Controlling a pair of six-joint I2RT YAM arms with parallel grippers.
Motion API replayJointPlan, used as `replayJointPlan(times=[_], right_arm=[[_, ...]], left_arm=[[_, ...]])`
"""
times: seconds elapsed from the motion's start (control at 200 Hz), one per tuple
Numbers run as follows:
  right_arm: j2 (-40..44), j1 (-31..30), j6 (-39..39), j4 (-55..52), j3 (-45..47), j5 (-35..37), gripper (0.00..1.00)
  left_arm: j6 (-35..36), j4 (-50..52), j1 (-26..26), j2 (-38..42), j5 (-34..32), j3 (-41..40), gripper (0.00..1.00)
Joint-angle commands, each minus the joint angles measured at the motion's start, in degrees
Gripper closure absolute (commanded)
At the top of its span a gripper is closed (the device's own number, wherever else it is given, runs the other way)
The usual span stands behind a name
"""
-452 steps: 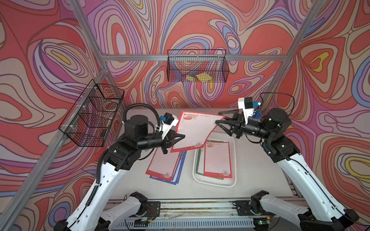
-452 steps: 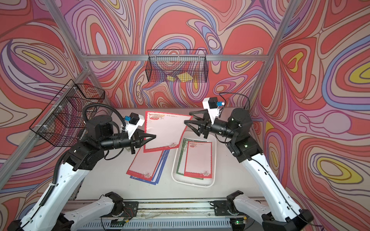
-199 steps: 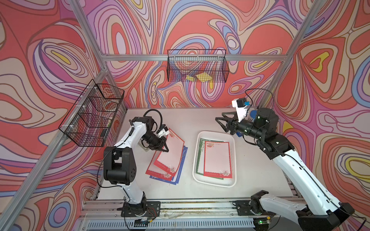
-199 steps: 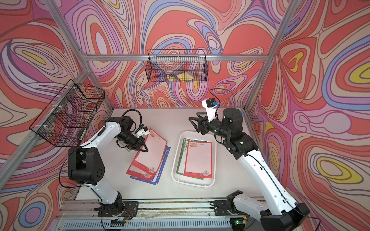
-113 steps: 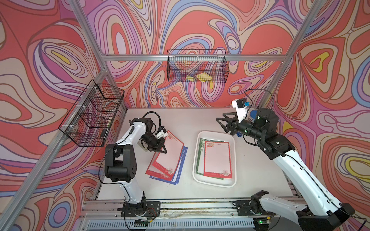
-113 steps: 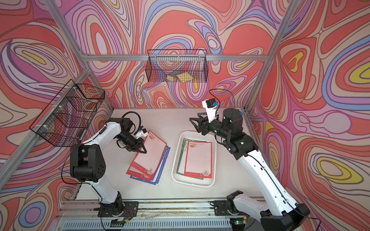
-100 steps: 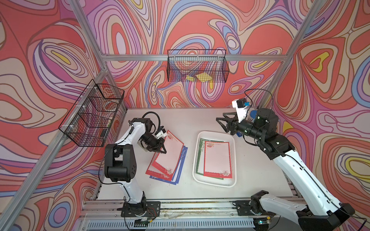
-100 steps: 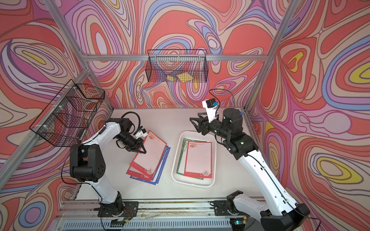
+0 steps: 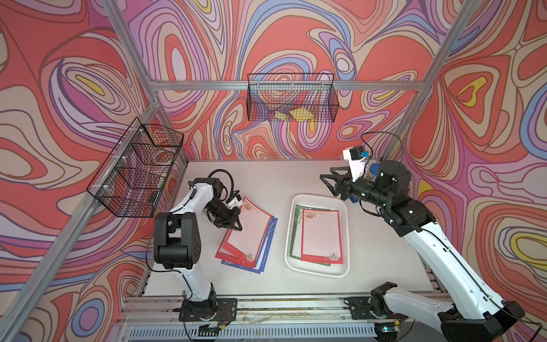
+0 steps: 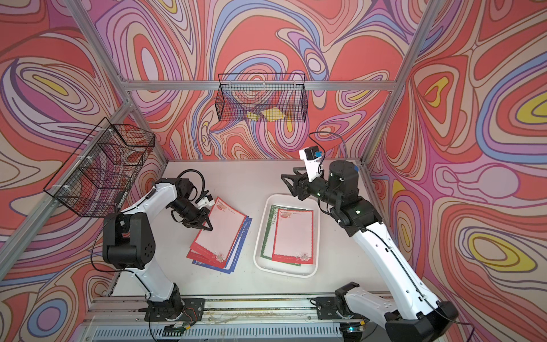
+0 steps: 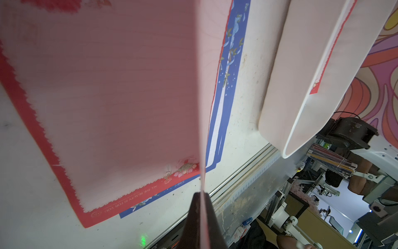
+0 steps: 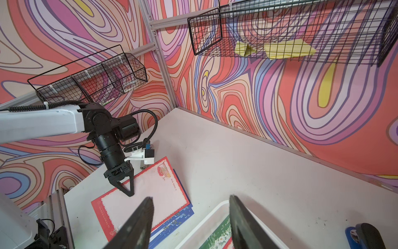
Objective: Take out the stationery paper from the storage box
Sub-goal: Place the stationery paper at the center of the board.
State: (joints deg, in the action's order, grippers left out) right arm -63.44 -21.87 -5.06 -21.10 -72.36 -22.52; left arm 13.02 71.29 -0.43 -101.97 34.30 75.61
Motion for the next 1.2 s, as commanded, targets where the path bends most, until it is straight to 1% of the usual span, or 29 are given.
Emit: replayJointPlan(times=[0.0, 0.215, 0.411, 0.511, 0.616, 0.776, 0.881, 0.941, 0.986, 1.031, 1.107, 1.197], right_arm=[[0.32, -0.07, 0.74, -0.26, 0.74, 0.63, 0.41], [-0.26, -0.10, 0.77, -0.52, 0.57, 0.88, 0.41], [-1.12, -0.03, 0.94, -0.96, -0.21, 0.90, 0.41], [-1.55, -0.06, 0.93, -0.96, -0.48, 0.90, 0.41], [-2.08, -0.10, 0.76, -1.00, -0.85, 0.72, 0.41], [-2.99, -0.06, 0.13, -2.02, -1.99, 0.64, 0.41], [-3.18, -0.08, -0.69, -3.35, -2.44, 1.21, 0.42], [-3.10, -0.07, -1.11, -4.36, -2.71, 1.75, 0.42], [-3.09, -0.10, -1.16, -5.42, -3.02, 2.15, 0.42], [-3.16, -0.08, -1.34, -6.92, -3.32, 2.90, 0.42], [-3.18, -0.02, -1.51, -9.51, -3.75, 4.40, 0.43], [-3.31, -0.10, -3.02, -13.24, -4.27, 7.81, 0.44]], left_arm=[[-0.66, -1.08, 0.34, -1.77, -2.01, -0.97, 1.00], [-2.32, -4.05, 1.11, -2.99, -5.12, -1.61, 1.00], [-3.23, -5.78, 1.70, -5.02, -6.48, -2.11, 1.00], [-3.42, -6.07, 1.79, -5.85, -8.08, -2.49, 0.94], [-3.77, -6.55, 1.83, -6.12, -9.88, -2.75, 0.85], [-5.82, -8.08, 1.83, -5.25, -16.46, -3.21, 0.72], [-6.82, -8.21, 1.82, -5.35, -19.68, -3.02, 0.61], [-7.20, -8.67, 1.83, -4.89, -21.63, -3.07, 0.57], [-7.51, -9.20, 1.83, -4.44, -23.12, -3.02, 0.56], [-8.23, -9.67, 1.83, -3.97, -24.61, -2.79, 0.52], [-8.34, -9.65, 1.82, -3.45, -25.27, -2.10, 0.52], [-8.62, -10.46, 1.83, -1.94, -28.05, -1.65, 0.52]])
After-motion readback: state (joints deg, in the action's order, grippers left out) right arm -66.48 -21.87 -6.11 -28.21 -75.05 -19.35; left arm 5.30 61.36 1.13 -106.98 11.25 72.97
